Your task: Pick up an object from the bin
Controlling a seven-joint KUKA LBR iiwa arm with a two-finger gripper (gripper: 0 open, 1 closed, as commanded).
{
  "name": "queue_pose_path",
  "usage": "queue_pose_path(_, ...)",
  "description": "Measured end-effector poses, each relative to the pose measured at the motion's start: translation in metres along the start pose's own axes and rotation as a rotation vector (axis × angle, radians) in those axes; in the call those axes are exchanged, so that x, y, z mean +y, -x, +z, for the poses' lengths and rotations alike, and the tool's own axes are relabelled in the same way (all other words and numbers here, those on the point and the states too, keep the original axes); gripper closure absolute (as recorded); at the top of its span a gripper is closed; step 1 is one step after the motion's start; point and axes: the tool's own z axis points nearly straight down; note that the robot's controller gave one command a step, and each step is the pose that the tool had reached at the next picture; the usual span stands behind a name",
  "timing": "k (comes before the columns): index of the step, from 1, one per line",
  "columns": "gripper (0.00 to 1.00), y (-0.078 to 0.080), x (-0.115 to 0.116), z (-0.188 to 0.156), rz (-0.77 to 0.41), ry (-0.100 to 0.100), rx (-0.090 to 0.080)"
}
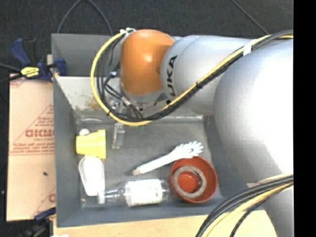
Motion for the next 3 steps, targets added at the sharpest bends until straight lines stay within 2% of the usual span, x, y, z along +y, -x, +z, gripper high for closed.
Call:
queue_pose_path(1,0.00,0.000,0.000,0.000,0.000,0.000,0.000)
queue_pose_path(2,0.00,-0.006,0.007,0.016,-0.029,0.000,-0.009)
queue_pose_path(3,0.00,-0.009,0.007,0.039,-0.033,0.001,-0.002)
